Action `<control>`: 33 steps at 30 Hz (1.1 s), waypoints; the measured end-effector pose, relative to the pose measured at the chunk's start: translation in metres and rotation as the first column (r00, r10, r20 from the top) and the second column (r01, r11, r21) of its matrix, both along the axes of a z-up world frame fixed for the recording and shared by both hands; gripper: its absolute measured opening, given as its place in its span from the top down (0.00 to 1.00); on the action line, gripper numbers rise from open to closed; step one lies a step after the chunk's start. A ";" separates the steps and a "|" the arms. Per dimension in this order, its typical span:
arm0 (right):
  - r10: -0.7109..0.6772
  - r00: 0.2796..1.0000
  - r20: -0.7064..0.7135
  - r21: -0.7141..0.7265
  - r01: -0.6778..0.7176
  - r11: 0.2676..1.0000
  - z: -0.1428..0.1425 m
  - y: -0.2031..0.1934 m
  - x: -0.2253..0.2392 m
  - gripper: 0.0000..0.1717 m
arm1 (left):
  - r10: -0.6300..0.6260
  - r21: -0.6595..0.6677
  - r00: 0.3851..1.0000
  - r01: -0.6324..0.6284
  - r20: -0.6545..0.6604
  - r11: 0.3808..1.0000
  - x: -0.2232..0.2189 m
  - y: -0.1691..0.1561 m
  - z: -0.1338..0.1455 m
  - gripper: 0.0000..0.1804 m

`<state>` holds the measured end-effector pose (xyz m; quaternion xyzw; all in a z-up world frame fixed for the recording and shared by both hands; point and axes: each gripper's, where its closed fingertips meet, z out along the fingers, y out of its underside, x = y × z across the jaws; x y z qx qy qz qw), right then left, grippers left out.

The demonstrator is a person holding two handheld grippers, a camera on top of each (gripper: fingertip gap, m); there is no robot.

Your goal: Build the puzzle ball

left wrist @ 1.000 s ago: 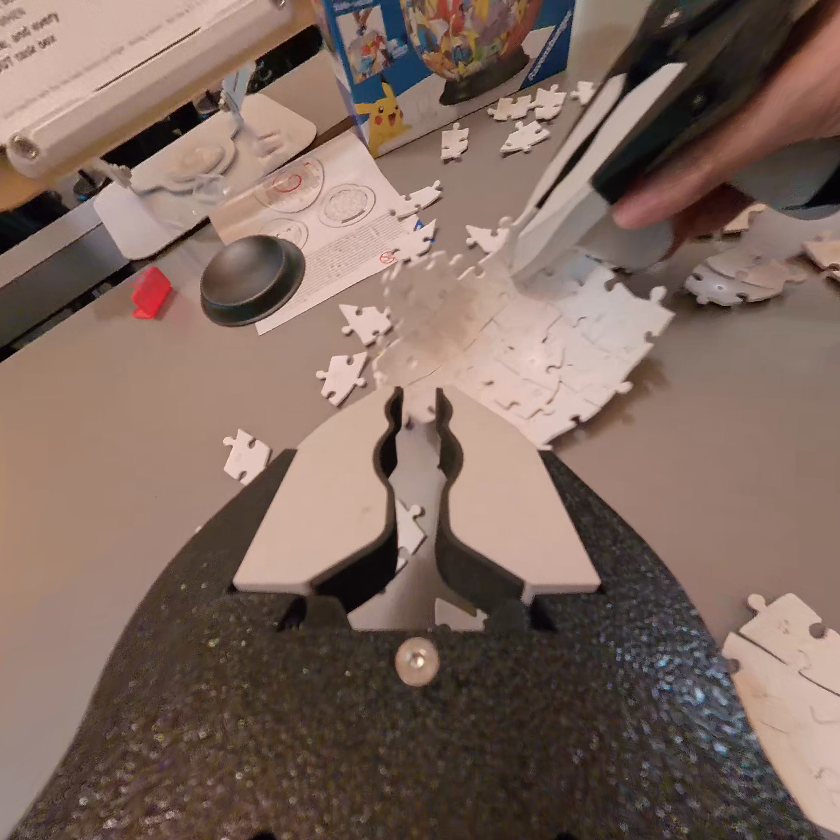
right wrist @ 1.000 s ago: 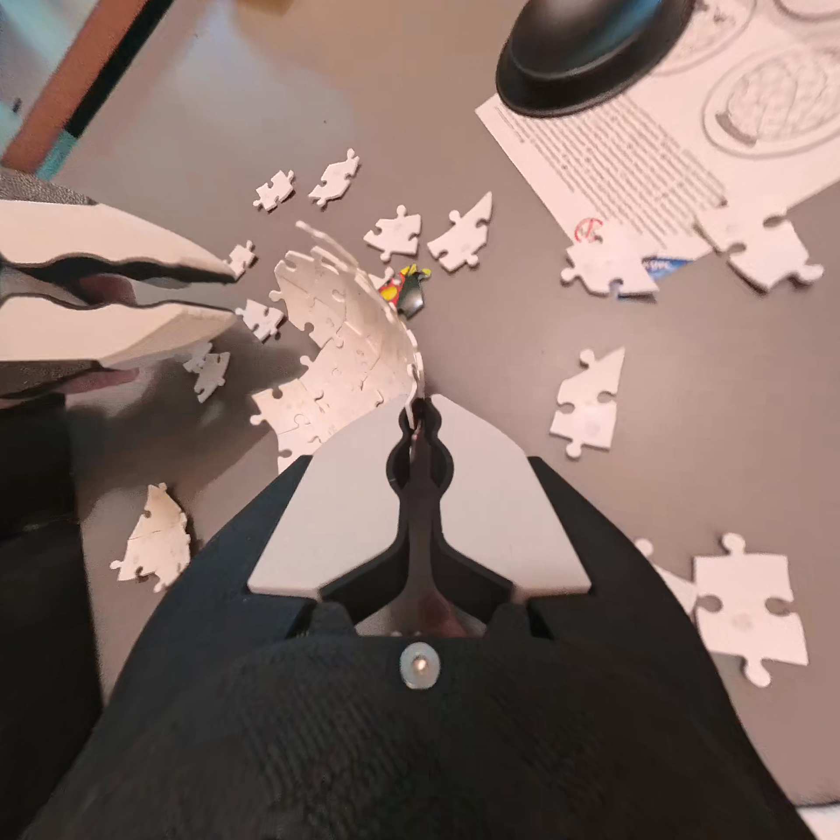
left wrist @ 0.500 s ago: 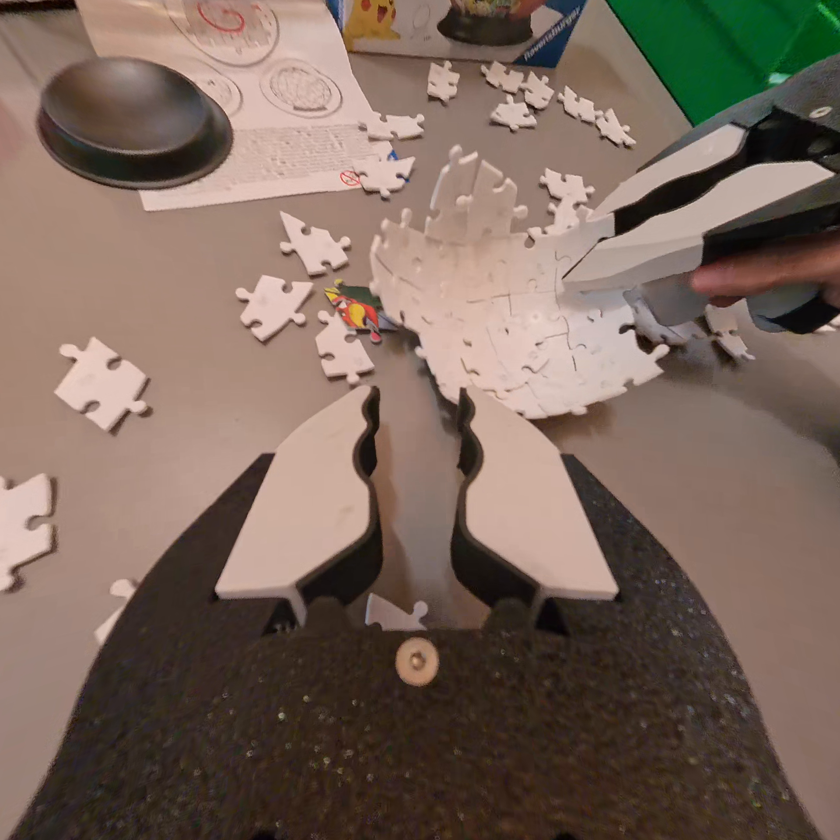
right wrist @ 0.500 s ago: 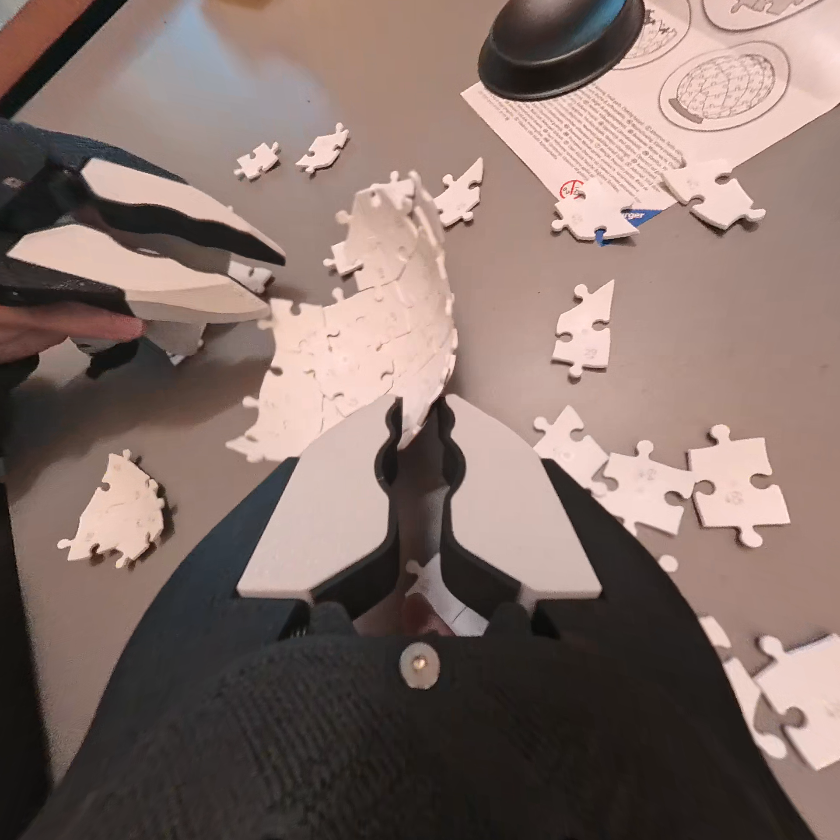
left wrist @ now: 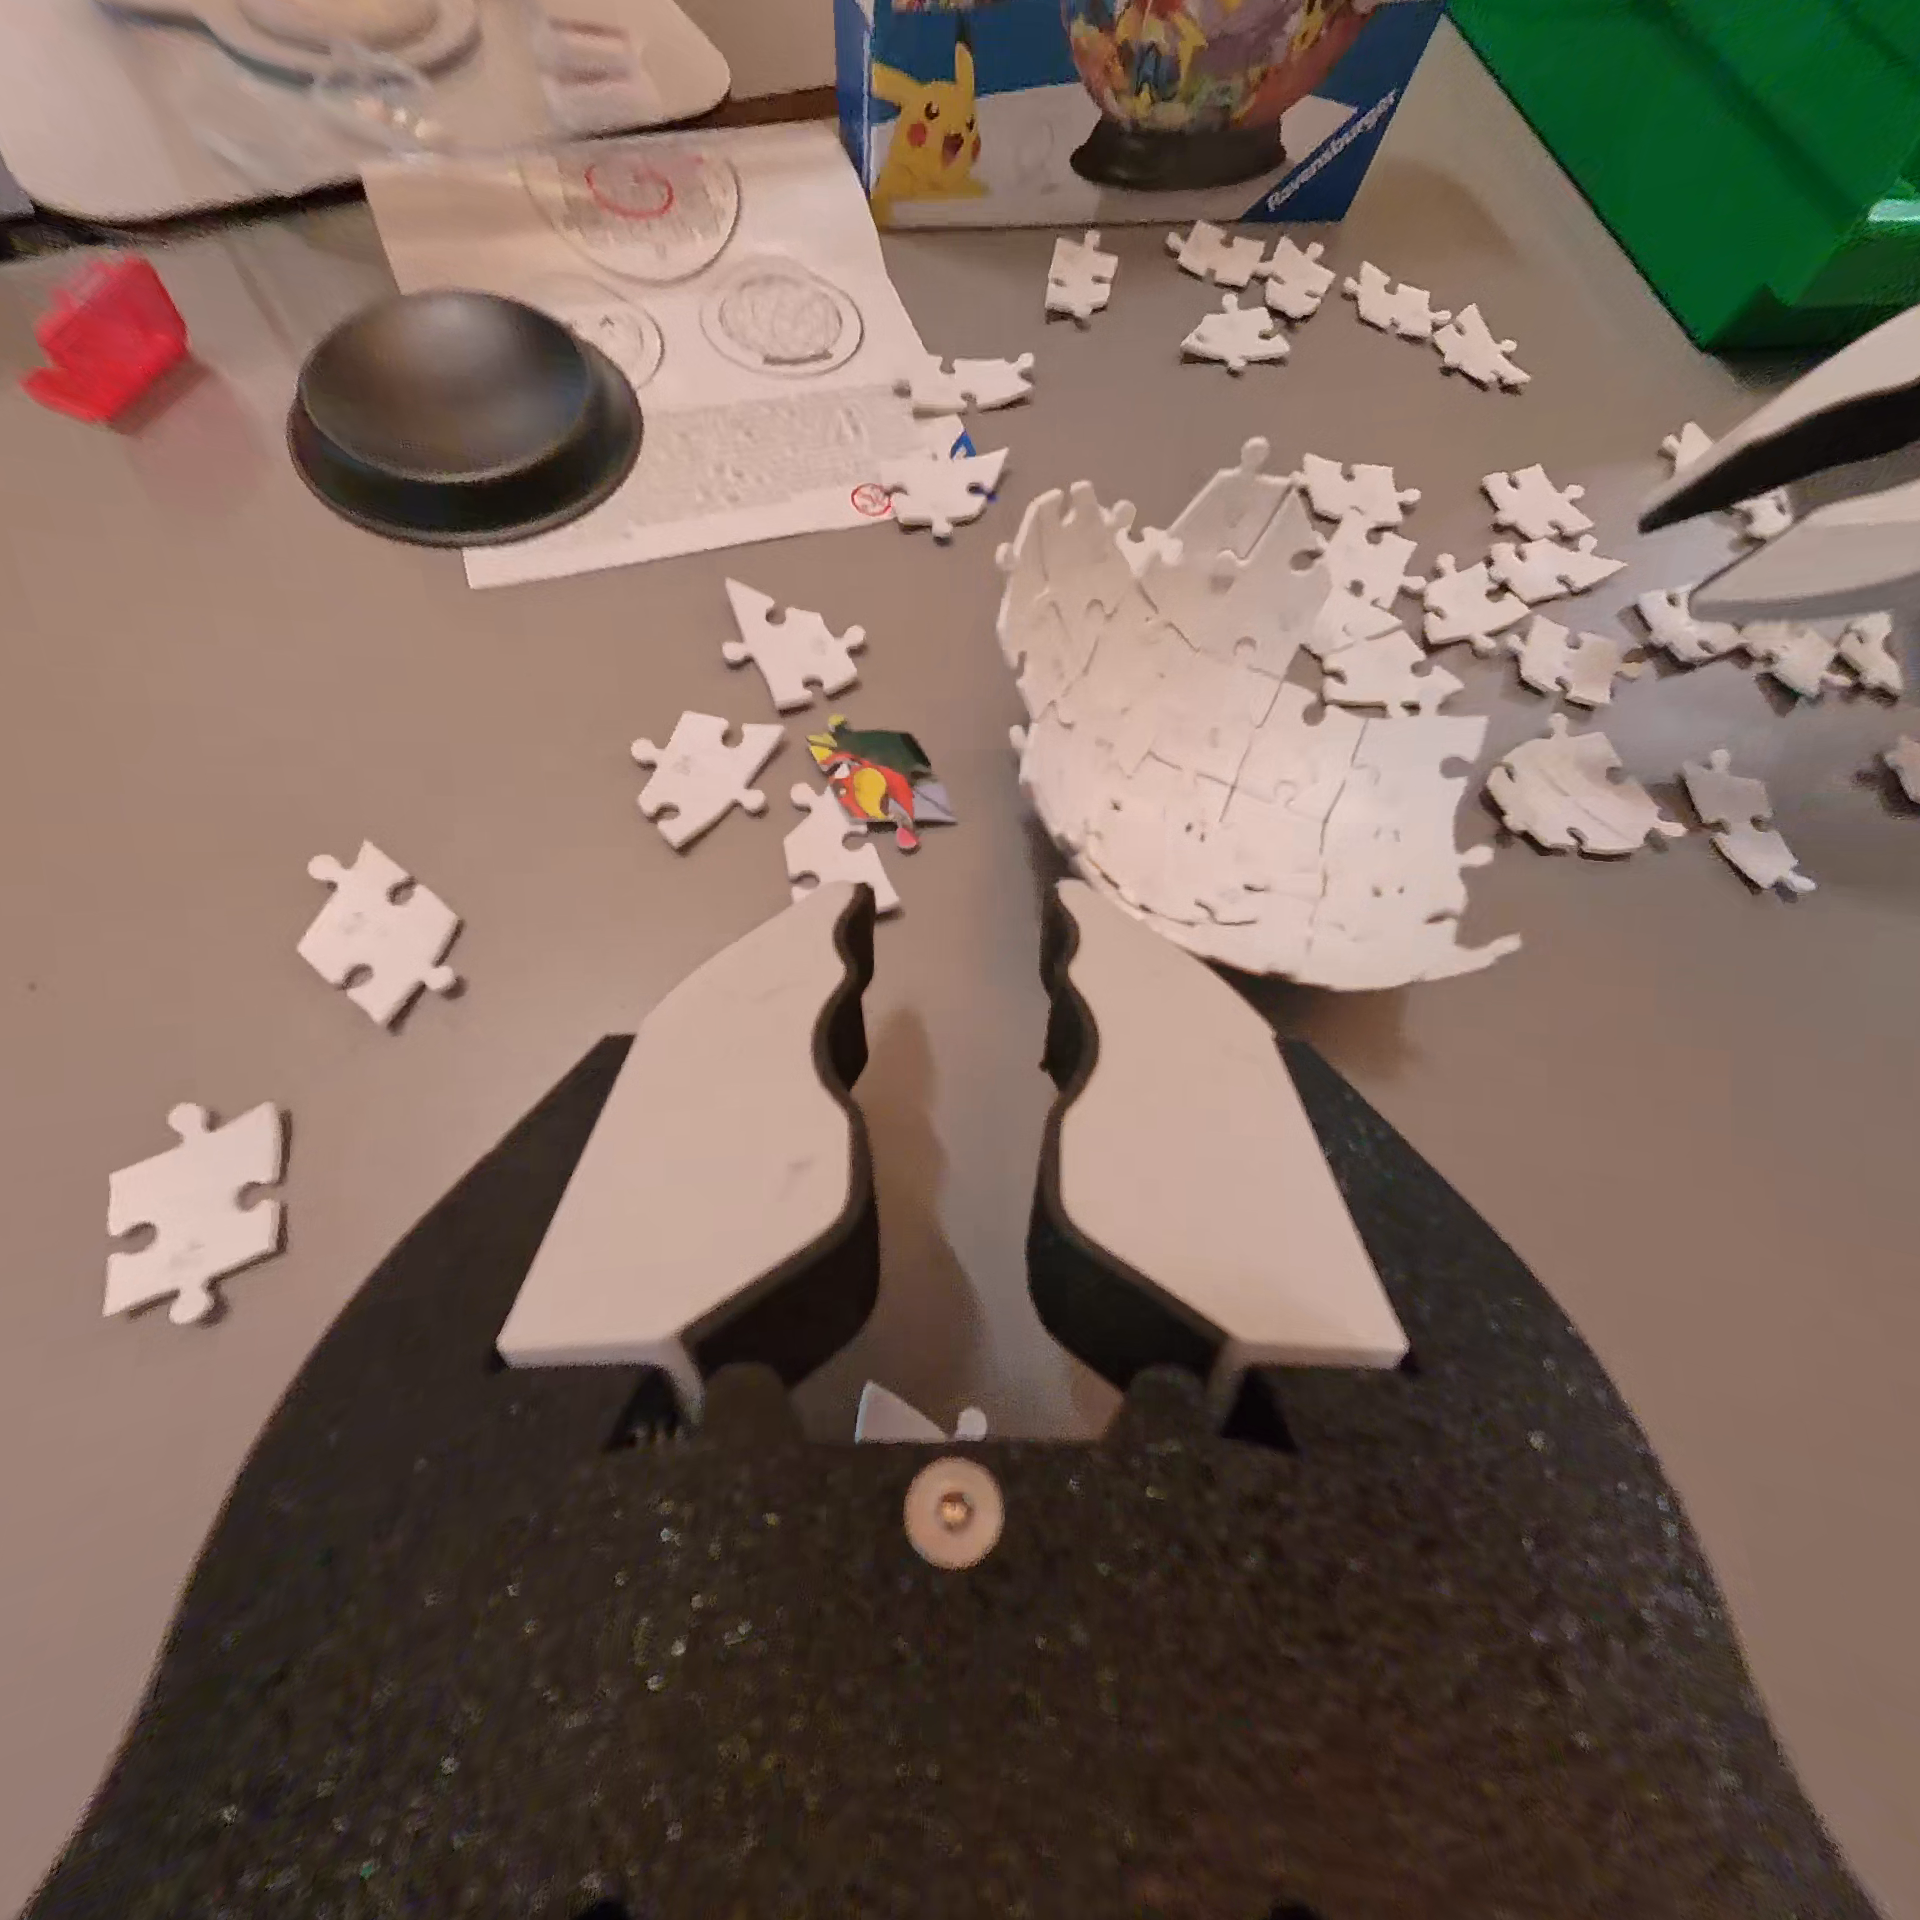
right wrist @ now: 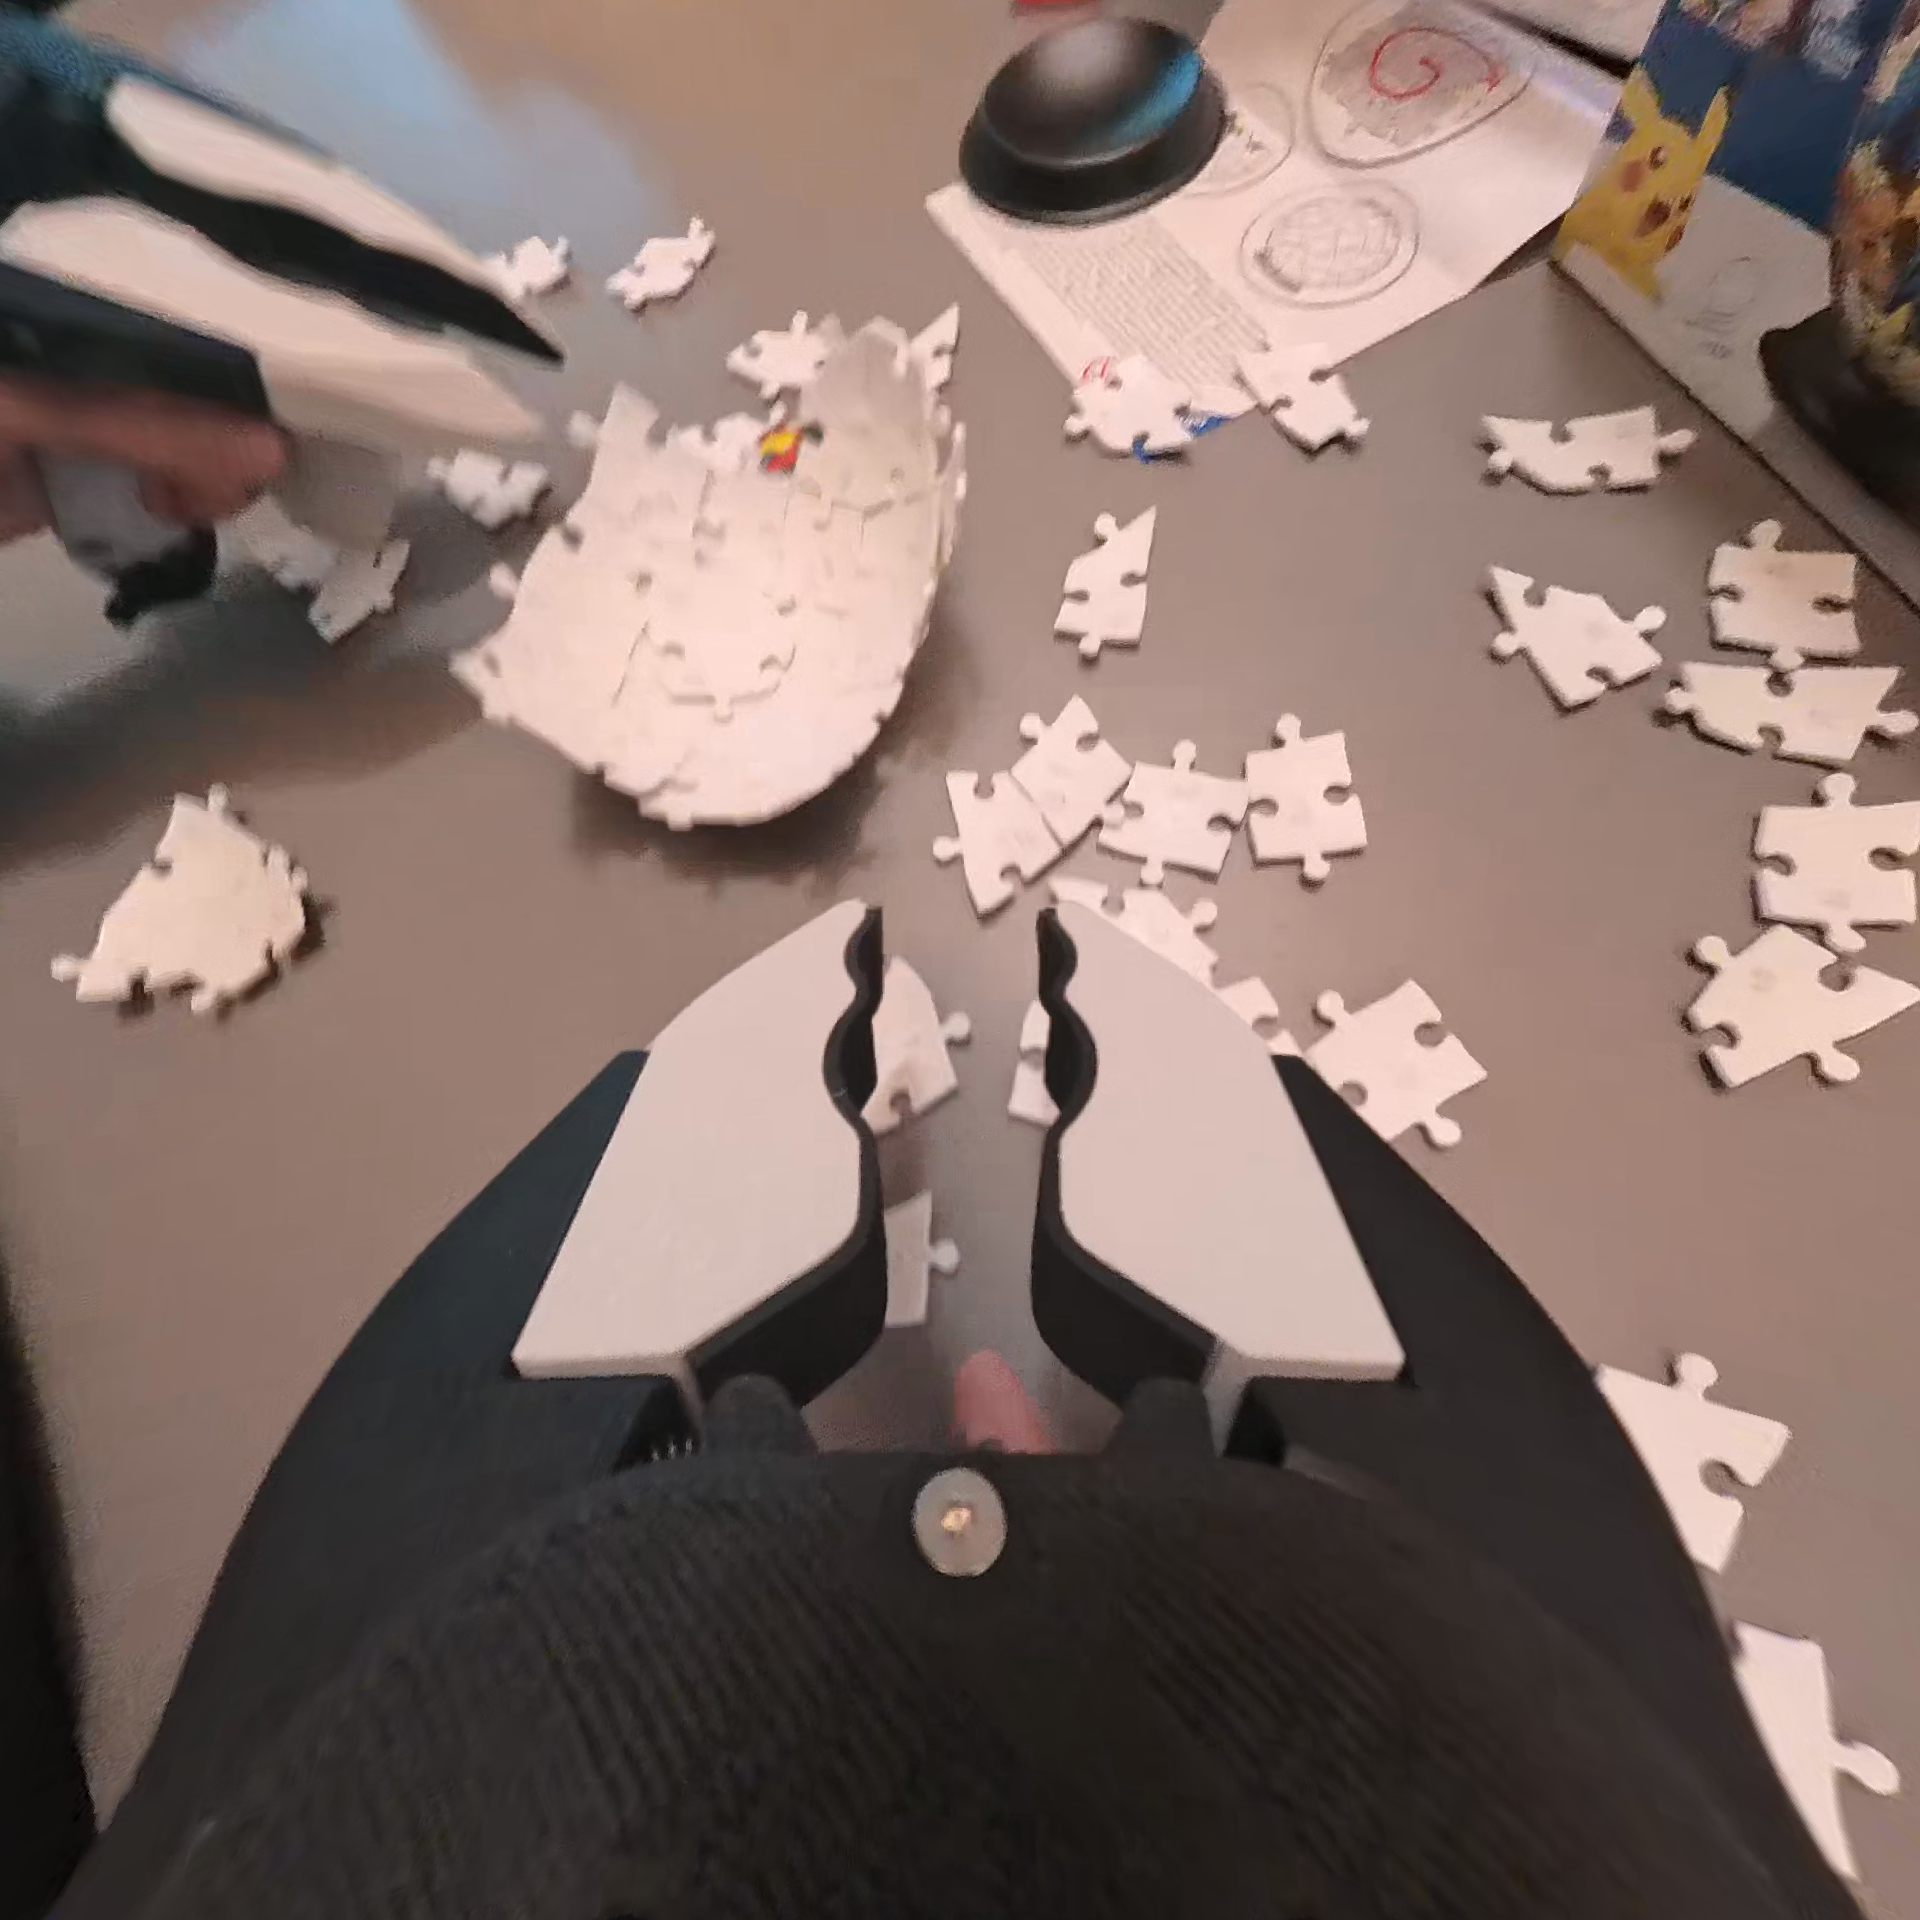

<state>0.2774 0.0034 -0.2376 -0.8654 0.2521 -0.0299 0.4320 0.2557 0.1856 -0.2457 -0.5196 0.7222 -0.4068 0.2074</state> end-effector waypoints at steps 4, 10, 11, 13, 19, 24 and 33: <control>0.181 0.983 0.040 -0.136 -0.174 0.975 -0.024 -0.011 -0.021 0.80 | -0.034 0.072 0.999 0.033 0.014 0.997 -0.001 -0.010 0.005 0.84; 0.364 0.913 0.186 -0.260 -0.311 0.914 -0.044 0.006 -0.036 0.80 | -0.072 0.184 0.995 0.059 0.063 0.981 -0.005 -0.022 0.013 0.84; 0.367 0.916 0.161 -0.259 -0.319 0.912 -0.046 0.007 -0.037 0.80 | -0.077 0.198 0.995 0.064 0.058 0.978 -0.007 -0.024 0.013 0.84; 0.360 0.920 0.158 -0.245 -0.316 0.916 -0.046 0.009 -0.036 0.80 | -0.081 0.217 0.995 0.067 0.055 0.974 -0.012 -0.025 0.013 0.84; 0.417 0.888 0.195 -0.273 -0.359 0.892 -0.048 0.010 -0.042 1.00 | -0.086 0.214 0.995 0.073 0.052 0.974 -0.028 -0.034 0.015 0.85; 0.456 0.865 0.210 -0.251 -0.403 0.880 -0.046 0.011 -0.047 1.00 | -0.136 0.192 0.990 0.127 0.030 0.973 -0.036 -0.057 0.013 0.86; 0.586 0.670 0.456 -0.183 -0.573 0.799 -0.002 0.018 -0.074 1.00 | -0.269 0.074 0.962 0.271 -0.037 0.960 -0.034 -0.107 0.017 0.85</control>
